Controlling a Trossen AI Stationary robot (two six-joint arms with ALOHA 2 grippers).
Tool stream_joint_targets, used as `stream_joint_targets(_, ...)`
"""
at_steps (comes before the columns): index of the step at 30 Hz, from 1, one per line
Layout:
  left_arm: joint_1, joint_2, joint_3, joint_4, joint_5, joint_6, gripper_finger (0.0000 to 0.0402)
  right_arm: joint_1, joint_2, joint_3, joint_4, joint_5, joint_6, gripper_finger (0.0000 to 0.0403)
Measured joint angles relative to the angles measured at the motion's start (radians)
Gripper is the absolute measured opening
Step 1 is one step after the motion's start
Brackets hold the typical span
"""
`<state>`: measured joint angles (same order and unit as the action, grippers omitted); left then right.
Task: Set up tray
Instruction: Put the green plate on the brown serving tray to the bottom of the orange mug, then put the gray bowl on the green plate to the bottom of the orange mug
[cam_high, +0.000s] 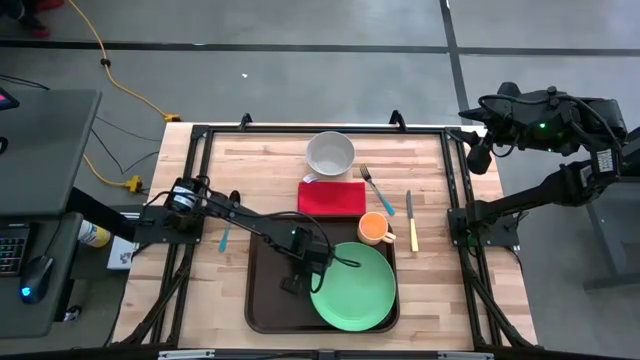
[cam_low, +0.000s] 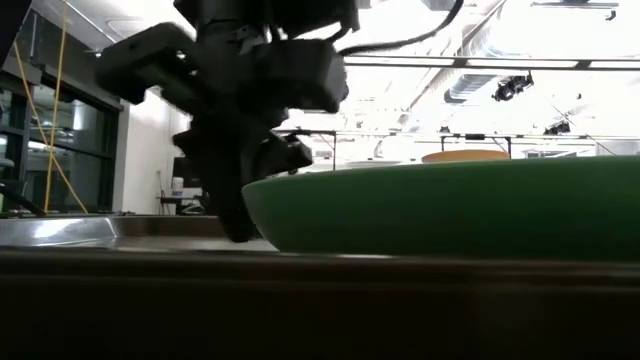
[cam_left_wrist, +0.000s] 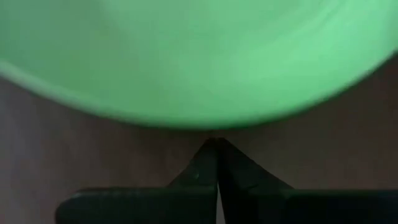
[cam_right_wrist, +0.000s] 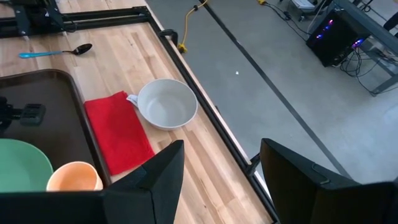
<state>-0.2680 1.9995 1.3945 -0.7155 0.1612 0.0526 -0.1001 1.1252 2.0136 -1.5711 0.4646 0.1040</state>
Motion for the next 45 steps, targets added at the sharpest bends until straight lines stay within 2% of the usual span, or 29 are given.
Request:
stream_joint_targets(4,0.019,-0.022,0.006,-0.161,-0.008,0.022,0.0019,0.0,0.0,0.0,0.0,-0.002,0.0,0.0191)
stream_joint_targets(7,0.043,-0.051,0.034,-0.295,-0.081,0.024,0.0012,0.0,0.0,0.0,0.0,-0.003,0.0,0.0191)
stream_joint_targets(14,0.176,-0.194,0.112,-0.297,-0.269,-0.051,0.0028,0.0,-0.002,0.0,0.0,-0.003,0.004,0.0191)
stream_joint_targets(16,0.236,-0.232,0.12,-0.265,-0.323,-0.145,0.0029,0.0,-0.002,0.0,0.0,-0.003,0.003,0.0191)
stream_joint_targets(19,0.356,-0.266,0.12,-0.269,-0.356,-0.383,0.003,0.0,-0.002,0.0,0.0,-0.004,0.007,0.0191)
stream_joint_targets(21,0.444,-0.266,0.119,-0.253,-0.343,-0.497,0.003,0.0,-0.001,0.0,0.0,-0.004,0.009,0.0191)
stream_joint_targets(23,0.528,-0.269,0.116,-0.236,-0.319,-0.517,0.0031,0.0,0.0,0.0,0.0,-0.004,0.01,0.0191)
stream_joint_targets(29,0.714,-0.239,0.119,0.059,-0.181,-0.582,0.0032,0.0,0.0,0.0,0.0,-0.004,0.01,0.0191)
stream_joint_targets(31,0.76,-0.237,0.119,0.094,-0.16,-0.611,0.0032,0.0,0.0,0.0,0.0,-0.005,0.011,0.0191)
stream_joint_targets(39,0.833,-0.179,0.118,0.107,-0.108,-0.619,0.0037,0.0,0.0,0.0,0.0,-0.011,0.011,0.0191)
stream_joint_targets(42,0.834,-0.156,0.119,0.105,-0.094,-0.581,0.0063,0.0,0.0,0.0,0.0,-0.011,0.005,0.0191)
stream_joint_targets(45,0.832,-0.133,0.118,0.104,-0.088,-0.576,0.011,0.0,0.0,0.0,0.0,-0.011,0.002,0.0191)
